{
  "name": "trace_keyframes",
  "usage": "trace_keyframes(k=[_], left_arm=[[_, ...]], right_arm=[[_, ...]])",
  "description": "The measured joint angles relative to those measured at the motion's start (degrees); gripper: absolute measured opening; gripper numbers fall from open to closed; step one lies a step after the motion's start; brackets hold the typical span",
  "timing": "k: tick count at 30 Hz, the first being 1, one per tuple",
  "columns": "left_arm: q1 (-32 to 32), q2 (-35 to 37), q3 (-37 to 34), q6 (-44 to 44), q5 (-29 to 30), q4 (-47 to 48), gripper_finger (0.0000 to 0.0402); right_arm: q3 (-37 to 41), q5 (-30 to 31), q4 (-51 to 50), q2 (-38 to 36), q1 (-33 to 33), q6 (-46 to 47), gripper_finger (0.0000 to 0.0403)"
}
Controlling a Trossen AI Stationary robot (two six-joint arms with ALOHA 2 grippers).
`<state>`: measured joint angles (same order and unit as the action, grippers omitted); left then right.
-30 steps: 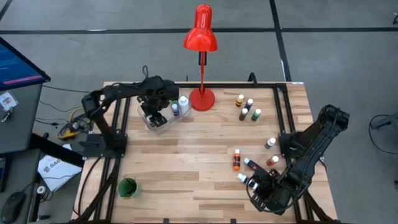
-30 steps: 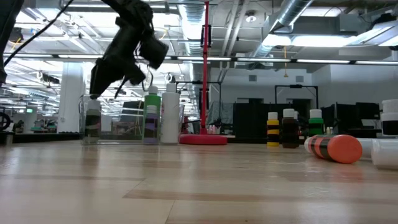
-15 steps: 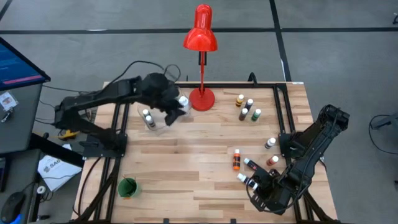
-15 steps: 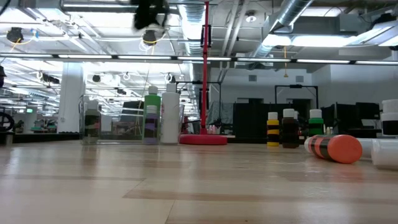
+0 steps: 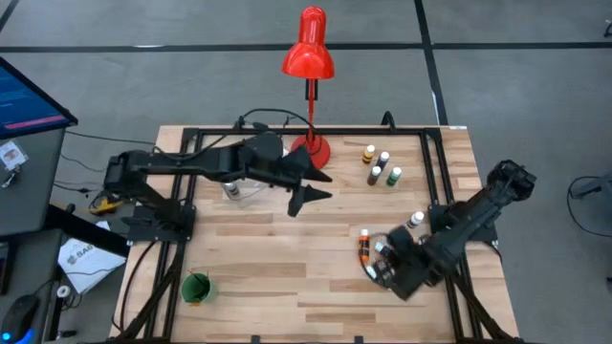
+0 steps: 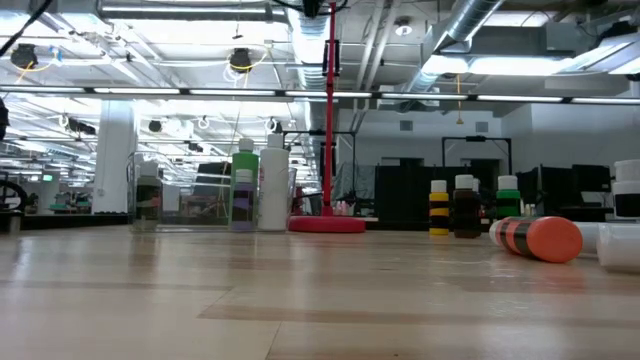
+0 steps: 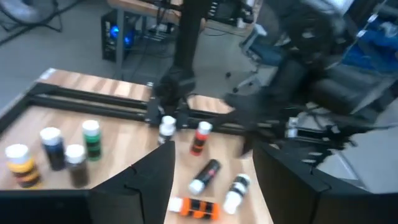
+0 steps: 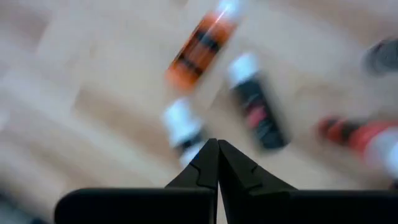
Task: Pick & Place Paint Supplies
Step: Put the orange paint bottle into the transparent bin
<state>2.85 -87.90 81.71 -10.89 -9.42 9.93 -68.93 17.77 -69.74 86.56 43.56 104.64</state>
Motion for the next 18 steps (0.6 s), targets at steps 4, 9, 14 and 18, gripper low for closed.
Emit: trace_keyframes(k=[4,9,14,18], left_arm=[[-0.65,3.53,0.0,-1.55,-0.02,0.89,0.0201],[-0.96,10.1,0.04,-1.89,0.03,1.77,0.0196],[-0.96,17.04,0.05,-3.31,0.5,2.56,0.0191],[-0.96,20.88,0.07,-3.56,1.71,3.45,0.0185]], right_arm=[[0.0,0.29,-1.54,0.02,-7.15,-9.02,0.0],[1.43,0.22,3.31,4.39,-14.44,-20.33,0.0],[2.69,0.02,2.26,10.91,-19.05,-24.25,0.0],[2.69,-1.05,3.13,15.13,-21.16,-27.35,0.0]])
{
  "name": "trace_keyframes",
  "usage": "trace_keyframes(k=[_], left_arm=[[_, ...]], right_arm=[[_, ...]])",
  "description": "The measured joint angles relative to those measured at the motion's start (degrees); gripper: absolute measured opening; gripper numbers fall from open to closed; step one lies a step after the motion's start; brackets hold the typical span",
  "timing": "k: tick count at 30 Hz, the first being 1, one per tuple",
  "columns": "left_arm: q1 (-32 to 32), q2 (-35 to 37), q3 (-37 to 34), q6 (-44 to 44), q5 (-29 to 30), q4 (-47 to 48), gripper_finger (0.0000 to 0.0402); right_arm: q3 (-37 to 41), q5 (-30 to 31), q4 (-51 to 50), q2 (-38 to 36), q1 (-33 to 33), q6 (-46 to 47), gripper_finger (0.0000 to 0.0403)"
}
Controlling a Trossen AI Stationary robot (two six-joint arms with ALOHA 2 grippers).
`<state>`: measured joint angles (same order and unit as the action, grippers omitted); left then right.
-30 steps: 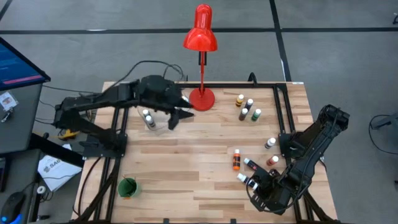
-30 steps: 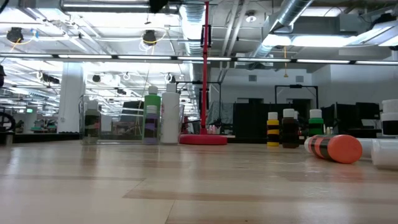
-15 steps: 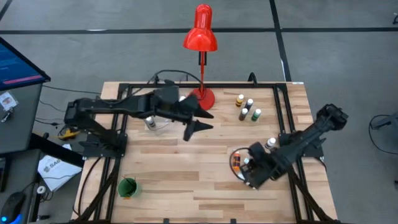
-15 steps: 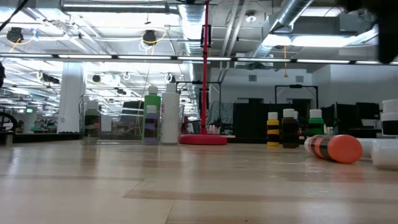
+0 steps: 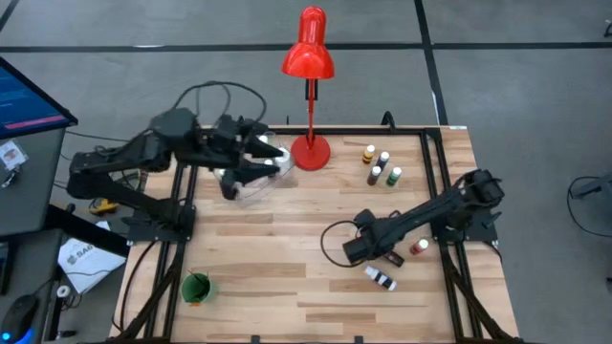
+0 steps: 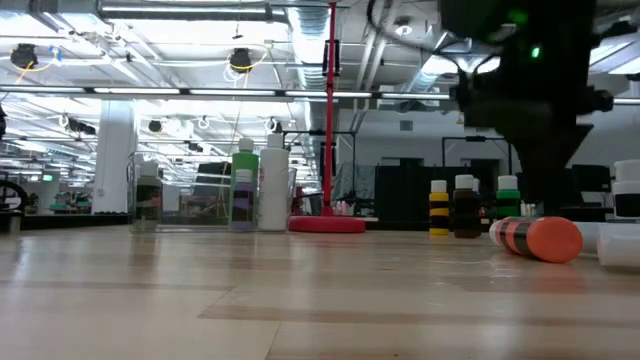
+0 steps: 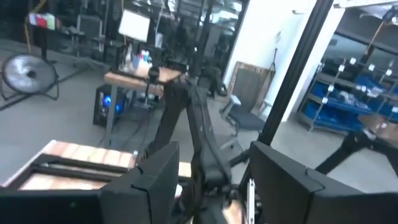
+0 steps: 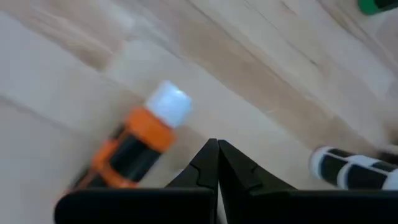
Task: Pick & Place Paint Supplies
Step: Put the orange paint bottle into the transparent bin
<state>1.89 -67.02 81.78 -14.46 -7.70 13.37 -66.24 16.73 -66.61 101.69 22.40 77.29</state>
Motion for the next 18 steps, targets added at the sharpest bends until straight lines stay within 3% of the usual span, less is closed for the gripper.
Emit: trace_keyframes(k=[9,18], left_arm=[[0.0,4.48,-0.01,-0.09,0.72,2.54,0.0172],[-0.18,2.43,0.02,0.03,0.65,9.04,0.017]], right_arm=[[0.01,-1.38,12.3,5.52,-0.89,-5.92,0.0],[-4.12,-1.18,19.2,5.5,-1.49,-13.85,0.0]])
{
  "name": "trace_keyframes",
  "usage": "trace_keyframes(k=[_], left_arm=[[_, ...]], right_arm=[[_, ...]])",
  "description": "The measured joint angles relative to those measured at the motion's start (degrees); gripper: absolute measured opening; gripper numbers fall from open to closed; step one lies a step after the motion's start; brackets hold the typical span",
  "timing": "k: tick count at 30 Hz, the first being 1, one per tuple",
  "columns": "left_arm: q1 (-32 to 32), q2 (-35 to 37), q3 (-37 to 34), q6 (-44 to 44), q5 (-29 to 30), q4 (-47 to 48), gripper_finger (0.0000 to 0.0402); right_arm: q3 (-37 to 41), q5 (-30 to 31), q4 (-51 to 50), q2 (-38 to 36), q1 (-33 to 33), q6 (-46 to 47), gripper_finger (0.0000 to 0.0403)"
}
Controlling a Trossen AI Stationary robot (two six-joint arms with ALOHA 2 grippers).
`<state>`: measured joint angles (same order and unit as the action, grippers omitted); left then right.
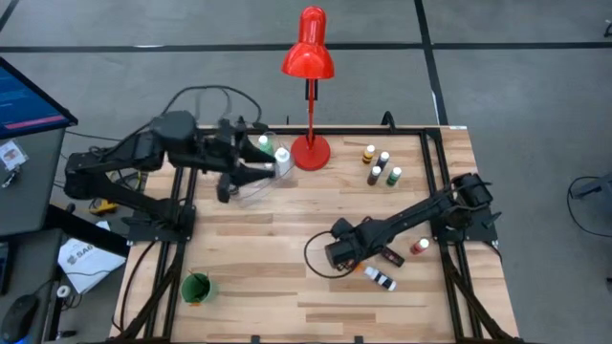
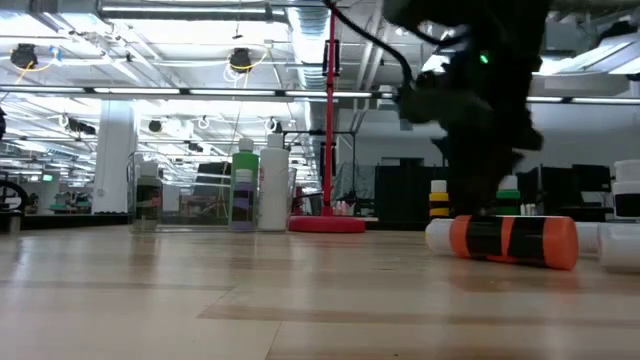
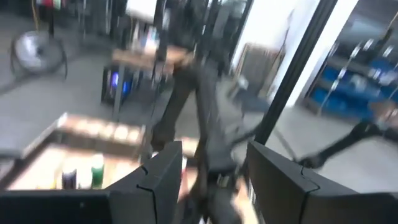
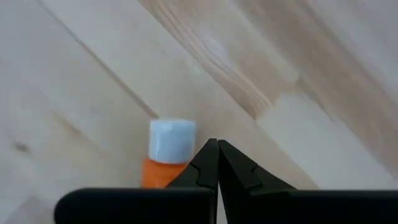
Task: Pick & Place Paint Supplies
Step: Put the orange paint bottle into the transparent bin
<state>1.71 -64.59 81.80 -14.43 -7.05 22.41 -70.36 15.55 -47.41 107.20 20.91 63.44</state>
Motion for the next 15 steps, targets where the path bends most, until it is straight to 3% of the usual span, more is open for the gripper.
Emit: trace_keyframes(k=[5,10,15], left_arm=[[-3.82,-4.0,-0.04,8.38,-0.81,5.03,0.0175],[-7.12,-10.8,-2.14,14.26,-1.32,5.65,0.0188],[-7.36,-19.56,-7.31,18.47,-5.67,-5.02,0.0202]], right_arm=[[-7.82,2.29,-11.61,-3.15,2.79,-0.55,0.0],[-11.8,3.04,-16.45,-12.29,9.64,3.65,0.0],[-11.87,7.71,-16.62,-19.46,18.79,12.62,0.0]])
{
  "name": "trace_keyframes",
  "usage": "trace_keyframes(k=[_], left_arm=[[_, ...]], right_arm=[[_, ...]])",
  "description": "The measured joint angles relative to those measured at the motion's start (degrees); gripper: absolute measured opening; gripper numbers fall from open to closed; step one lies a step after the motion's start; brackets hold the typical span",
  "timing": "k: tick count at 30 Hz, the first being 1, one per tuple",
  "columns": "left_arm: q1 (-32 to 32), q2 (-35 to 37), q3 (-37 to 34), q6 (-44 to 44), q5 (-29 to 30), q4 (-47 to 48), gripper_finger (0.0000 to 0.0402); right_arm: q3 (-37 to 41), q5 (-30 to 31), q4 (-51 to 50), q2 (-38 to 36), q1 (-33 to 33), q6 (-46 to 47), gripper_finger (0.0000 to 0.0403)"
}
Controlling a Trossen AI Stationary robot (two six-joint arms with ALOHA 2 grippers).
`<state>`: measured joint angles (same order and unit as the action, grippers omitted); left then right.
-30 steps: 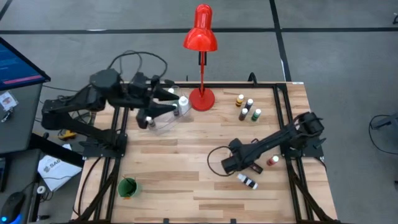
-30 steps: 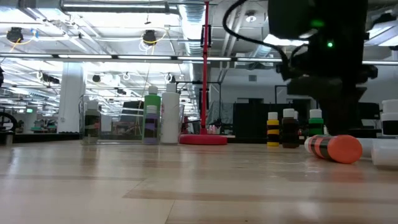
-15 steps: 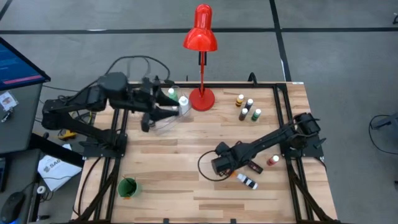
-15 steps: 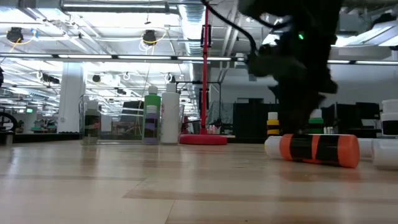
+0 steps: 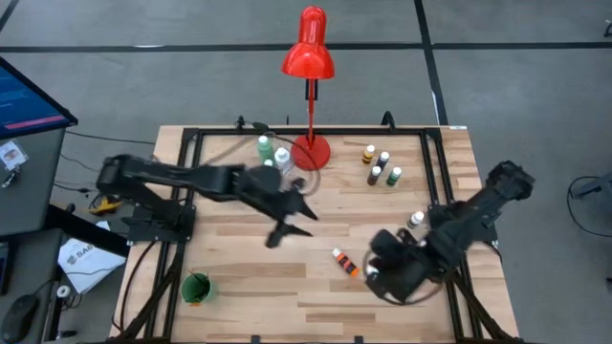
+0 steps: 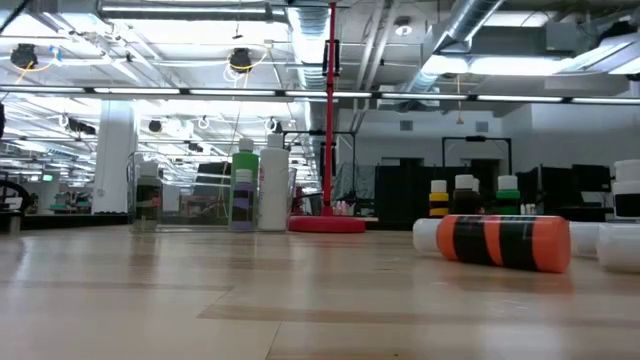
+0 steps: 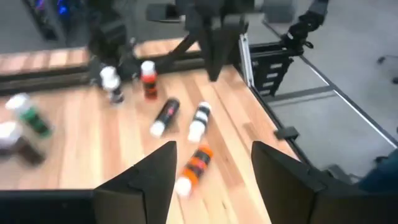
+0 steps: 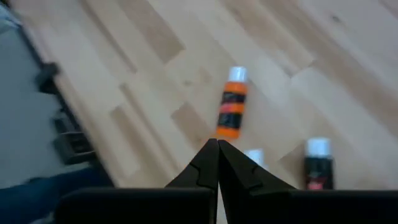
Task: Pick & Place Paint Supplies
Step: Put the orange paint bottle into the transparent bin
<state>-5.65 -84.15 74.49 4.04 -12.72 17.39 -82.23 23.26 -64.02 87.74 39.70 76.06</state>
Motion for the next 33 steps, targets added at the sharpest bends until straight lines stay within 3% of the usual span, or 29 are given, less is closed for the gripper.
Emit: trace_keyframes(k=[7,14,19,25,33], left_arm=[[1.55,-14.98,-1.54,5.05,-7.35,-14.27,0.0219],[3.32,-26.49,-1.58,9.65,-10.65,-19.18,0.0221],[3.34,-30.75,-1.54,12.3,-14.63,-21.0,0.0221],[2.69,-35.37,-1.54,14.93,-14.72,-28.6,0.0222],[2.69,-38.72,-1.54,15.35,-14.74,-29.38,0.022]], right_arm=[[0.1,3.85,-0.12,-0.45,7.7,10.77,0.0],[0.08,3.55,2.64,4.64,11.64,17.9,0.0],[0.1,0.39,6.3,7.18,13.02,18.51,0.0],[0.15,-1.13,6.91,7.93,12.76,18.51,0.0],[0.1,-1.2,7.08,7.83,12.36,18.01,0.0]])
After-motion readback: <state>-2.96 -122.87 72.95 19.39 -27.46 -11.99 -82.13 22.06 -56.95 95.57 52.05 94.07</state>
